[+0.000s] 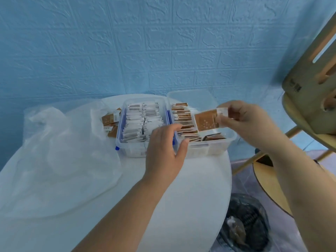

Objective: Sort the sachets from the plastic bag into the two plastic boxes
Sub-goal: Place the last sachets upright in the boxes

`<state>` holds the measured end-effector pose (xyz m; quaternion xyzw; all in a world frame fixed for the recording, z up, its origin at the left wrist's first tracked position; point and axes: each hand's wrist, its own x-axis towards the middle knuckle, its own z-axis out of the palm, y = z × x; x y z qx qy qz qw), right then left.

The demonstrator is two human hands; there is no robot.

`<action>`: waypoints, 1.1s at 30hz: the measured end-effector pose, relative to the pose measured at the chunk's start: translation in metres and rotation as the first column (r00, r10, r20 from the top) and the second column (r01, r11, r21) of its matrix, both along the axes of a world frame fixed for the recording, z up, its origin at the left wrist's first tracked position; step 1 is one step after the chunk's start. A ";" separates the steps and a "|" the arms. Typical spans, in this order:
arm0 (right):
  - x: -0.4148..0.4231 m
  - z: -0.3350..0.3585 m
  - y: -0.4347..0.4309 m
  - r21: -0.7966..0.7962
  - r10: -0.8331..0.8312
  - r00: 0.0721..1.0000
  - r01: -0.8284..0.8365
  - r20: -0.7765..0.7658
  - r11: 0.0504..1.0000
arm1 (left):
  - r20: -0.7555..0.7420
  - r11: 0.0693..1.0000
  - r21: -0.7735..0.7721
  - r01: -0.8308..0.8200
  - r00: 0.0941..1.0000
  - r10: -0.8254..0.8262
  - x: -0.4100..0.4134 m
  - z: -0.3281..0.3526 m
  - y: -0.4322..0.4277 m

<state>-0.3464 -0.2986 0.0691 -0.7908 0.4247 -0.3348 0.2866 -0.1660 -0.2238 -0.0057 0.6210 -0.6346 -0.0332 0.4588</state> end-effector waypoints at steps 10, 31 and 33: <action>0.005 -0.009 -0.071 -0.156 -0.017 0.701 -0.135 -0.713 0.979 | 0.239 0.972 -0.116 -0.205 0.944 0.228 -0.012 -0.042 -0.020; 0.012 -0.002 -0.078 0.178 0.277 0.628 -0.217 -0.727 0.960 | 0.326 0.974 -0.114 -0.197 0.919 0.224 -0.012 -0.047 -0.024; 0.012 -0.003 -0.075 0.186 0.281 0.615 -0.216 -0.737 0.959 | 0.326 0.974 -0.101 -0.201 0.919 0.223 -0.012 -0.047 -0.024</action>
